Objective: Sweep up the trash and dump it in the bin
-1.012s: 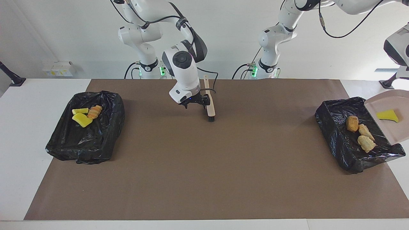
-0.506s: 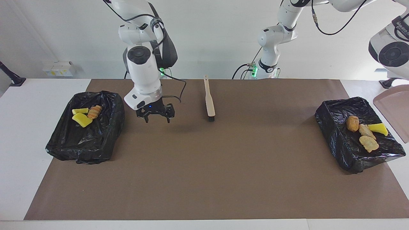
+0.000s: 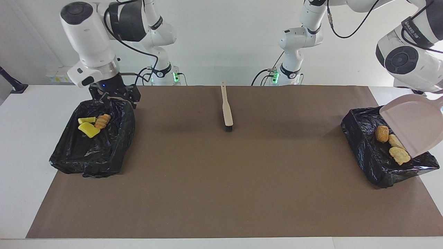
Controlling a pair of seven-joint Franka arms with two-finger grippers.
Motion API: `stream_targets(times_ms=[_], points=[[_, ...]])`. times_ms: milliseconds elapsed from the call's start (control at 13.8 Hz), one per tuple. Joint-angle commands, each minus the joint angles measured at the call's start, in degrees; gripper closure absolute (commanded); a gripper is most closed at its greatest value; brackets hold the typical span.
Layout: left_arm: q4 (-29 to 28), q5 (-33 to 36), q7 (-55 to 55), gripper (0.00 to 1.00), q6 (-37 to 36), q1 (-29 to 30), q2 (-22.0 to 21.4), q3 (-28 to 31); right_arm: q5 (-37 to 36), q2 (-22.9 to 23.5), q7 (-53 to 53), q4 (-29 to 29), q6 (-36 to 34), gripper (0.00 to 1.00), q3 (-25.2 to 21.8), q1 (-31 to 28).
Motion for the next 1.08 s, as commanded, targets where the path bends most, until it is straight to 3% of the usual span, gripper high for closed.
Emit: stream_targets(times_ms=[0, 217, 362, 795, 1012], points=[[-1.39, -8.92, -2.31, 1.0, -2.52, -3.04, -2.04, 0.74, 0.34, -1.4, -5.41, 1.43, -4.13, 0.0, -0.28, -4.24], [-1.57, -20.24, -7.75, 1.0, -2.44, -3.49, -2.13, 0.74, 0.0, -2.28, -4.99, 0.55, -4.05, 0.0, -0.28, -6.18], [-1.57, -30.0, -22.03, 1.0, -2.97, -2.88, -2.21, 0.74, 0.43, -2.02, -4.64, 1.16, -3.96, 0.0, -0.37, -6.1], [-3.41, -47.24, -47.73, 1.0, -1.66, -3.92, -1.33, 0.74, 0.7, -2.81, -3.32, 1.08, -4.58, 0.0, 0.16, -5.75], [-4.64, -51.12, -58.29, 1.0, -0.25, -7.87, -1.42, 0.74, 0.61, -2.72, -3.4, 1.25, -4.58, 0.0, 0.6, -5.31]])
